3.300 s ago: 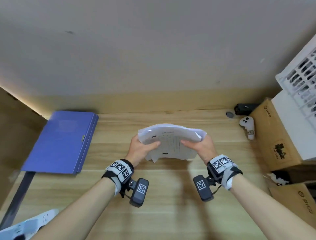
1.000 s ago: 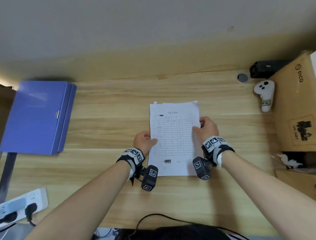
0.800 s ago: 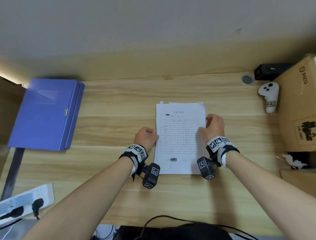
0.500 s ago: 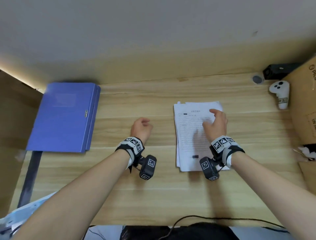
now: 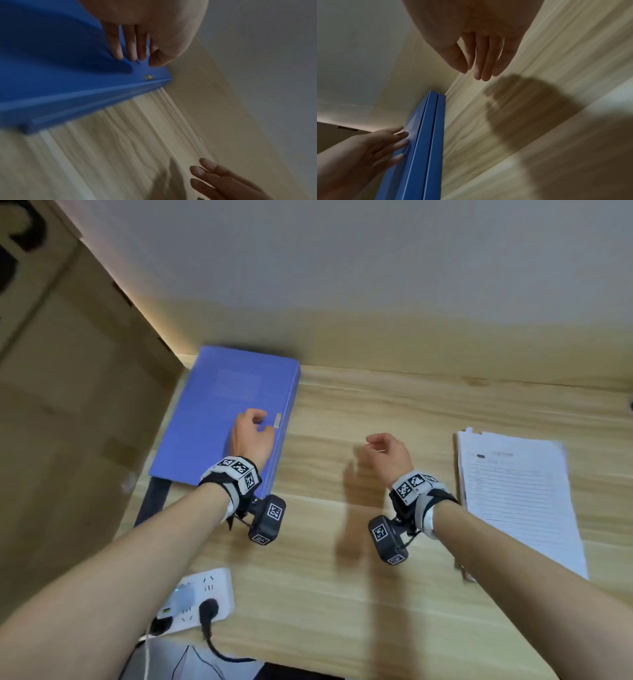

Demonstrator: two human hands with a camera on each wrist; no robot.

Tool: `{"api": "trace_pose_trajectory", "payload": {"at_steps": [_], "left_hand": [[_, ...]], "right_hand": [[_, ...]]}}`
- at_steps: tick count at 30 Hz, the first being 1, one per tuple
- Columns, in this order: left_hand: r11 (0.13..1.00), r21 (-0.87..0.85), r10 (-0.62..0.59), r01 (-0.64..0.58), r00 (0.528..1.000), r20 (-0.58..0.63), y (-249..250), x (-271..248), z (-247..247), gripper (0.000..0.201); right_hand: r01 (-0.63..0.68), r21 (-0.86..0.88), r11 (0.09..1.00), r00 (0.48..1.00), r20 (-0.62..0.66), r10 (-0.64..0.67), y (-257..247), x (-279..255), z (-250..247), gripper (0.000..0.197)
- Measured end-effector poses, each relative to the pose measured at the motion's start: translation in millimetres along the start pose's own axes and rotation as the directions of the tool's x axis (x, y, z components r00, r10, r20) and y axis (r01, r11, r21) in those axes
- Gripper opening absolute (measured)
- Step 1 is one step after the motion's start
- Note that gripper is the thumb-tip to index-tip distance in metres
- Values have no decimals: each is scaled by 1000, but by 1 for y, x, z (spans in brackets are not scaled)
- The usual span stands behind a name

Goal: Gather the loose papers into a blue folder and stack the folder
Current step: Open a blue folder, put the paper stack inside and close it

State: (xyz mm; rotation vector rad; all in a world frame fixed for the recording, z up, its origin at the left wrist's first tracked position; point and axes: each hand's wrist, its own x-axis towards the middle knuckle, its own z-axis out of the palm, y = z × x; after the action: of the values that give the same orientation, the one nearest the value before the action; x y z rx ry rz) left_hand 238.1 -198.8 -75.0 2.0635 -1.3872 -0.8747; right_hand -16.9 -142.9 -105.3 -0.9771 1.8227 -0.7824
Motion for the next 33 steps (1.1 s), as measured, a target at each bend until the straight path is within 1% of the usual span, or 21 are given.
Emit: {"api": "trace_pose_trajectory", "payload": {"at_steps": [3, 5, 7, 9, 11, 13, 15, 17, 19, 21, 26, 29, 33], "left_hand": [[999, 45, 3, -1, 998, -58, -27, 20, -28, 37], [994, 110, 3, 6, 997, -83, -41, 33, -43, 42], [972, 231, -20, 39, 996, -86, -53, 44, -57, 53], [947, 300, -85, 111, 992, -97, -61, 52, -68, 71], [942, 271, -169, 198, 977, -128, -68, 56, -75, 90], [939, 226, -235, 261, 963, -134, -72, 57, -77, 103], [935, 200, -267, 293, 953, -146, -73, 58, -77, 107], [937, 153, -289, 314, 942, -169, -69, 59, -78, 104], [941, 101, -300, 322, 935, -188, -63, 58, -74, 97], [951, 76, -282, 301, 940, -190, -53, 50, -68, 93], [966, 16, -252, 256, 959, -131, -23, 15, -38, 81], [973, -19, -230, 229, 969, -86, -1, -12, -12, 72], [978, -52, -201, 201, 979, -6, 30, -56, 22, 65]], "right_hand": [[10, 4, 1000, 997, 70, -10, -19, 10, 48, 19], [7, 28, 1000, 993, 117, -10, -32, 15, 74, 20], [1, 39, 999, 986, 165, -8, -42, 18, 98, 25], [-9, 30, 999, 976, 218, 2, -54, 17, 116, 34], [-28, 26, 999, 960, 279, 20, -63, 16, 130, 44], [-52, 27, 998, 941, 337, 40, -68, 15, 140, 58], [-59, 3, 998, 930, 364, 54, -68, 16, 145, 71], [-59, -5, 998, 929, 365, 57, -66, 17, 146, 70], [-56, 18, 998, 937, 345, 46, -63, 19, 140, 63], [-26, 33, 999, 952, 307, 15, -58, 18, 125, 59], [29, 136, 990, 969, 241, -61, -38, 7, 66, 58], [52, 124, 991, 979, 191, -75, -21, 0, 22, 58], [37, 69, 997, 988, 144, -46, 1, -16, -39, 54]]}}
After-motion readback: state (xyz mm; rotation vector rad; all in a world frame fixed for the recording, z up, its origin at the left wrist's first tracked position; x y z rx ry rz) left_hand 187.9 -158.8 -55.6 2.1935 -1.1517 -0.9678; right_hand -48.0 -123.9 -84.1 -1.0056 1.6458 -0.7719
